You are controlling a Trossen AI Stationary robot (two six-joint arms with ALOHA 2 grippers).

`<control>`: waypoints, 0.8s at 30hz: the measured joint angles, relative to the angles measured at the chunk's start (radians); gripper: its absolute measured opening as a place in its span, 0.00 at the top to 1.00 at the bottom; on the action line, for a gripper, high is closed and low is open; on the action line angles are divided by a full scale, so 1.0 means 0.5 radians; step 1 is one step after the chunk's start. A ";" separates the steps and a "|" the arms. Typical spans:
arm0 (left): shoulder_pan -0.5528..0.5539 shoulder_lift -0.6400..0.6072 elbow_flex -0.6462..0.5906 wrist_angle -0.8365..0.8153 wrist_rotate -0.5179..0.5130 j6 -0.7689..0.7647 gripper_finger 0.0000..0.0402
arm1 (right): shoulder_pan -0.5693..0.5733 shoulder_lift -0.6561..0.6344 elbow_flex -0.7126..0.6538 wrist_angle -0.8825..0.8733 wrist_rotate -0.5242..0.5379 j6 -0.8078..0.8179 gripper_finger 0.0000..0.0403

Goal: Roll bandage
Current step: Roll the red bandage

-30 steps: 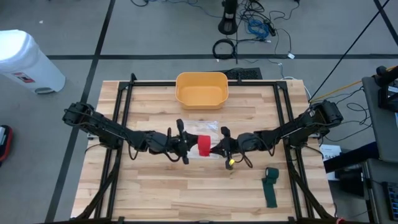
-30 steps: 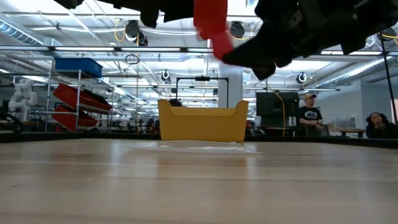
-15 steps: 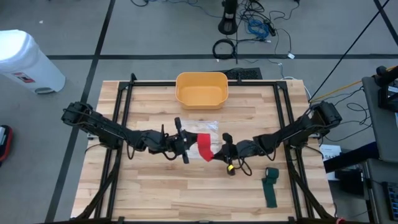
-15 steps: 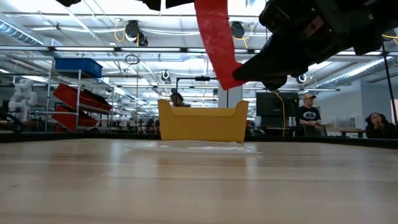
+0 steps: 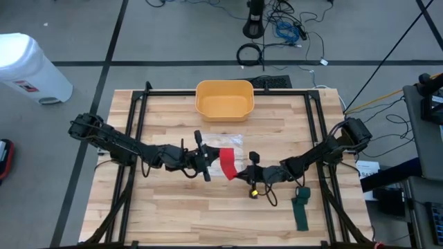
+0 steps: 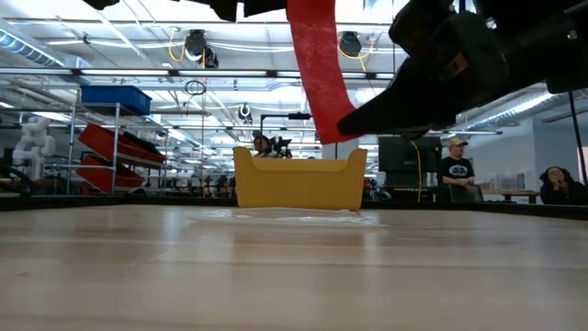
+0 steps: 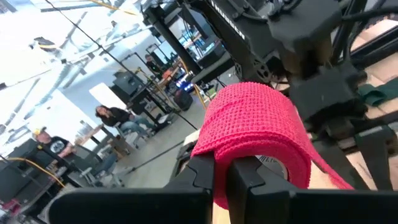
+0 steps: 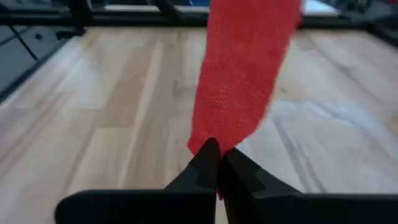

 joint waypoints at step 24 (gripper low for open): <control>-0.028 0.002 -0.002 -0.135 0.002 -0.310 0.97 | -0.049 -0.003 -0.199 0.249 -0.086 -0.291 0.81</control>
